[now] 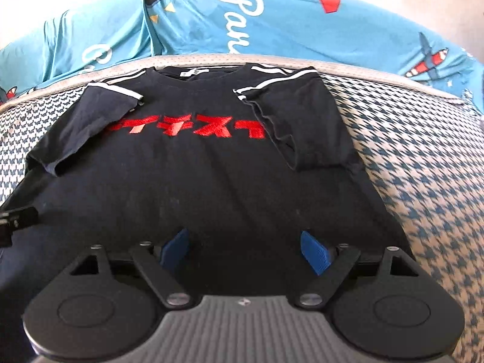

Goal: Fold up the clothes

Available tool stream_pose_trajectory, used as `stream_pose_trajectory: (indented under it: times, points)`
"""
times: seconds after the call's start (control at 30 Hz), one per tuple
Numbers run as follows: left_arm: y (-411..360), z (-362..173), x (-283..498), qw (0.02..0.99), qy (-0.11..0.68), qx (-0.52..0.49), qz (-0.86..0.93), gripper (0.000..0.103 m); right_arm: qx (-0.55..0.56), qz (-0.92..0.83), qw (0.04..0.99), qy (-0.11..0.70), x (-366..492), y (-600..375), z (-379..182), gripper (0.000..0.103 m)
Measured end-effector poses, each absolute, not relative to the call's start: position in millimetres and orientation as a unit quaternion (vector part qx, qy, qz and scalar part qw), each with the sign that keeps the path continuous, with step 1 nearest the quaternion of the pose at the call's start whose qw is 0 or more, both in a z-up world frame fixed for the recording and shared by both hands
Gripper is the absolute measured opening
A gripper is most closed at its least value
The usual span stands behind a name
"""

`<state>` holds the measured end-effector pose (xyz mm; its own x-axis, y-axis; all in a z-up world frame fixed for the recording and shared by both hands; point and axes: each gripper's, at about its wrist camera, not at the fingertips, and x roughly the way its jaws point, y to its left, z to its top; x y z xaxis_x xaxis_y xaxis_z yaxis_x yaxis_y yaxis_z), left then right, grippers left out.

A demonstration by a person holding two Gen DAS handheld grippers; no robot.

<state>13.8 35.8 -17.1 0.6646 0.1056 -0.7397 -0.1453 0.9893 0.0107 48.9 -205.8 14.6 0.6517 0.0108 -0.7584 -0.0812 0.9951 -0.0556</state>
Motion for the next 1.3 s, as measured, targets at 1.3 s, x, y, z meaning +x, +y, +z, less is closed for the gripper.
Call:
stream_pose_trajectory:
  times: [1.3]
  points:
    - [15,-5,-74,0.908,0.415,-0.029,0.056,0.103,-0.015,-0.026,0.919,0.393,-75,-209,13,0.093]
